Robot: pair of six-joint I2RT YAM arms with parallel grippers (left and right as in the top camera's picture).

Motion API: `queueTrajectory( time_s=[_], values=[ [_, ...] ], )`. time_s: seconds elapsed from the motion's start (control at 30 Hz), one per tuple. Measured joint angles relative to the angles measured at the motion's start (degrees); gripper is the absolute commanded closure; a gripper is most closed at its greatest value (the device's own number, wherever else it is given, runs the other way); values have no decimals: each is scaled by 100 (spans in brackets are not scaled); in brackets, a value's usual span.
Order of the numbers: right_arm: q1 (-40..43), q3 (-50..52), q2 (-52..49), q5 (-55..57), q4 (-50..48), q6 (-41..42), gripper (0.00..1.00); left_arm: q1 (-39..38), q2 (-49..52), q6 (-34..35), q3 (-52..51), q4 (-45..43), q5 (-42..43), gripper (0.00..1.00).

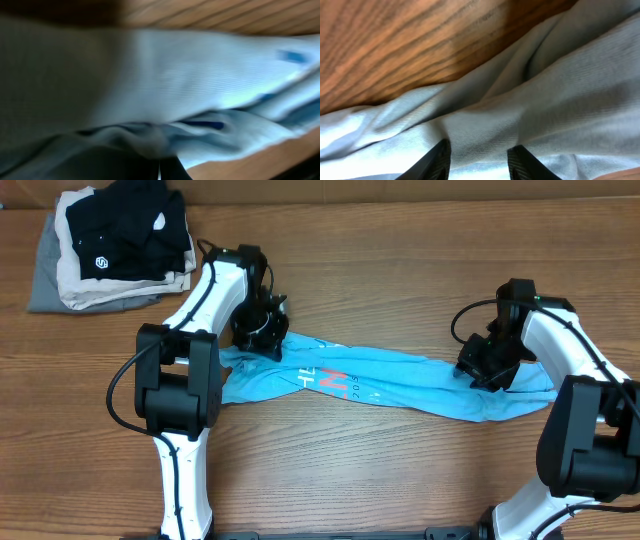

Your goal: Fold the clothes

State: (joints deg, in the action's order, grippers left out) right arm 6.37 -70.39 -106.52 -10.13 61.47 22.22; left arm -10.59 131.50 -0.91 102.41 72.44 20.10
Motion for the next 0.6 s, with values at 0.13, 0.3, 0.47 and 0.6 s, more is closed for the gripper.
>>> queueTrajectory(
  time_s=[0.13, 0.3, 0.47, 0.6],
  values=[
    [2, 289, -7, 2, -323, 4, 60, 131, -2, 188, -210, 76, -122, 96],
    [-2, 538, -7, 114, -472, 118, 61, 400, -2, 251, -313, 544, -273, 96],
    [-11, 544, -4, 376, -492, 291, 63, 608, -2, 341, -332, 782, -584, 96],
    [-11, 544, -4, 608, -496, 376, 62, 710, -101, 546, -345, 734, -1067, 96]
  ],
)
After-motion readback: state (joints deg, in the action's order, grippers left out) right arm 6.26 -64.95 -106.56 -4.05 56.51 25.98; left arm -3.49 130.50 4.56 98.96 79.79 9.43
